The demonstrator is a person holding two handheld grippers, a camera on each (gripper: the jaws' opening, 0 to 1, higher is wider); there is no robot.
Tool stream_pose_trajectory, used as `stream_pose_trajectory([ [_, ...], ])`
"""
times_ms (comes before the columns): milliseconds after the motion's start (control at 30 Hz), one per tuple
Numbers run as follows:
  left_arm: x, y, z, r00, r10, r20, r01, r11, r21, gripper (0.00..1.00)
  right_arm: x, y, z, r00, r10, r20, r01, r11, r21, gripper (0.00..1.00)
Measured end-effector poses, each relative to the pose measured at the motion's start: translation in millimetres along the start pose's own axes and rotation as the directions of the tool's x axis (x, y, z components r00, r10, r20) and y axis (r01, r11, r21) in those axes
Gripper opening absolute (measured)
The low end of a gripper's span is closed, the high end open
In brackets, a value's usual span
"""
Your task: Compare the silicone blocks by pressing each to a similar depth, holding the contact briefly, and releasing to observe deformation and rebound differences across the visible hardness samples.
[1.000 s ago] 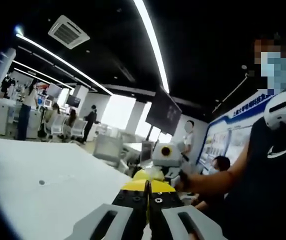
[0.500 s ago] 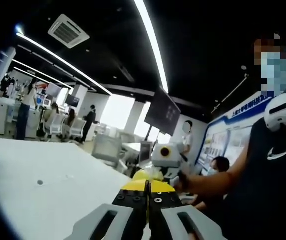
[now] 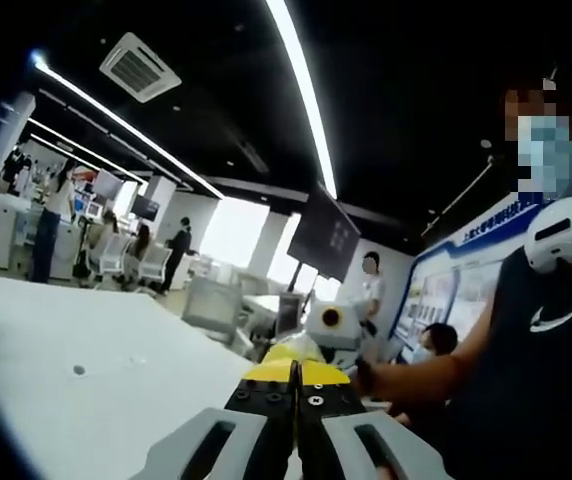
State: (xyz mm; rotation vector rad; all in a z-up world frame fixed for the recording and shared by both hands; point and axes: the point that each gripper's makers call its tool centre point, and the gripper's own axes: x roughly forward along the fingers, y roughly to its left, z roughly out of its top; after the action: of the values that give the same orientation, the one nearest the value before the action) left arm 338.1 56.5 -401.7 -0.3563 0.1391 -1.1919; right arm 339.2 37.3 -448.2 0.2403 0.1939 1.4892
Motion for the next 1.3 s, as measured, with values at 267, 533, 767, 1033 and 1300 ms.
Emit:
stream_pose_trajectory([
  [267,4.5,-7.2,5.5,1.000,-0.011,0.014,0.011,1.000,-0.003,0.00,1.6,-4.6,2.1,0.999,-0.036,0.010,0.036,0.999,-0.013,0.23],
  [533,4.0,-6.9,8.6,1.000,-0.008,0.020,0.008,1.000,-0.003,0.00,0.4,-8.9,-2.4,0.998,-0.066,0.018,0.067,0.998,-0.021,0.48],
  [767,0.4,-0.7,6.1,1.000,0.015,0.018,-0.015,1.000,-0.018,0.00,-6.8,-23.4,9.3,0.984,-0.155,0.093,0.159,0.987,-0.037,0.87],
  [1033,-2.5,3.3,10.4,0.999,0.023,0.033,-0.022,0.999,-0.029,0.00,-20.4,-37.1,9.1,0.971,-0.222,0.094,0.227,0.972,-0.053,0.96],
  [1300,-7.7,16.7,11.9,0.997,0.059,0.049,-0.055,0.996,-0.073,0.00,-41.1,-54.6,0.0,0.942,-0.328,0.070,0.334,0.938,-0.097,0.96],
])
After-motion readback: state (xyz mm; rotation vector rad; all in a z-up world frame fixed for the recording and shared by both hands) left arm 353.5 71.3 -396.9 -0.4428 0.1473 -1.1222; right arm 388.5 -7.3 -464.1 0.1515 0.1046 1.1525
